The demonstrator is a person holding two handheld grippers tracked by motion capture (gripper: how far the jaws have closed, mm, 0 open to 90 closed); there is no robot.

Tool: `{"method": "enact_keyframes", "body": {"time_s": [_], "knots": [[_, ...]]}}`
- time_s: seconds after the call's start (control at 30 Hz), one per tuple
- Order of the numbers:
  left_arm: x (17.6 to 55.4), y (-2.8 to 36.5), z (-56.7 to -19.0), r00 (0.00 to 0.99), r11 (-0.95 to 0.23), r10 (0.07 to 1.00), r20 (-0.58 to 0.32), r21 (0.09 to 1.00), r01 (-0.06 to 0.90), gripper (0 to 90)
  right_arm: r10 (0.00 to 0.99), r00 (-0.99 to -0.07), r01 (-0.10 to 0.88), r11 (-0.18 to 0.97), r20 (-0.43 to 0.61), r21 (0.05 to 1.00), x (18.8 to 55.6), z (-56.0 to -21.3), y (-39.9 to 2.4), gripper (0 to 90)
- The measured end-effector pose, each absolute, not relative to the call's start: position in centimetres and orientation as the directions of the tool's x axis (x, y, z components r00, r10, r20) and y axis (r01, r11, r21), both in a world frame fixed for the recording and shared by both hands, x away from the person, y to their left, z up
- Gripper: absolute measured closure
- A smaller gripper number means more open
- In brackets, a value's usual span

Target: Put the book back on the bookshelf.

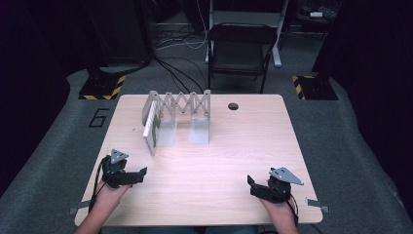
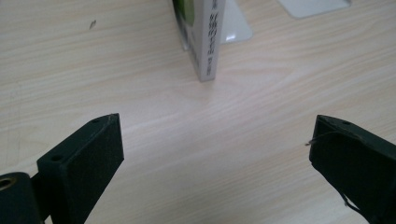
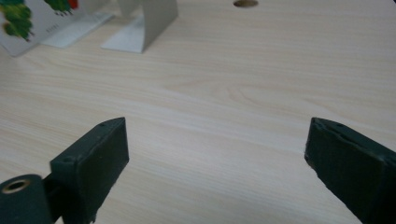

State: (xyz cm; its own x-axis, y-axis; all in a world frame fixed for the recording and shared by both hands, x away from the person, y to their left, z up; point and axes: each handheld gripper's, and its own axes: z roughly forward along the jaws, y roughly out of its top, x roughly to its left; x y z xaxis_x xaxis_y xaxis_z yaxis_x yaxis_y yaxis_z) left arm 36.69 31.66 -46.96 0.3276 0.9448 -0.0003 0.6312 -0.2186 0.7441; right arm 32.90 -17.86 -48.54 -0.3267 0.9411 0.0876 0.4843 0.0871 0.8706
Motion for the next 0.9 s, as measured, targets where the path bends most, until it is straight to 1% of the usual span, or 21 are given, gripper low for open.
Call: {"method": "enact_keyframes", "body": {"time_s": [0.17,0.27,0.4,0.53,0.6,0.73,0.9], "knots": [[36.6,32.3,-48.2,0.332,-0.231,0.943,-0.005,0.708,0.668,2.8,0.954,-0.286,0.547,0.089,0.086,0.832,33.2,-49.6,-19.8,0.6],[36.6,32.5,-48.7,0.335,-0.242,0.942,-0.007,0.675,0.697,2.9,0.962,-0.261,0.590,0.096,0.077,0.801,33.1,-50.2,-20.8,0.1],[36.9,32.8,-49.2,0.331,-0.227,0.943,-0.040,0.651,0.725,2.6,0.969,-0.240,0.616,0.101,0.064,0.781,33.0,-50.9,-21.8,0.0],[37.0,33.3,-49.3,0.313,-0.189,0.947,-0.077,0.655,0.732,2.6,0.973,-0.221,0.640,0.093,0.068,0.762,32.9,-51.3,-22.3,0.0],[37.0,33.5,-49.3,0.307,-0.186,0.949,-0.078,0.648,0.739,2.6,0.974,-0.218,0.657,0.102,0.058,0.747,33.0,-51.6,-22.3,0.0],[37.0,33.8,-49.3,0.303,-0.157,0.945,-0.123,0.642,0.751,2.1,0.974,-0.222,0.674,0.119,0.045,0.729,33.2,-52.1,-22.3,0.0],[36.9,33.8,-48.9,0.300,-0.148,0.946,-0.125,0.655,0.741,1.8,0.973,-0.226,0.679,0.121,0.049,0.724,33.2,-52.1,-22.2,0.0]]}}
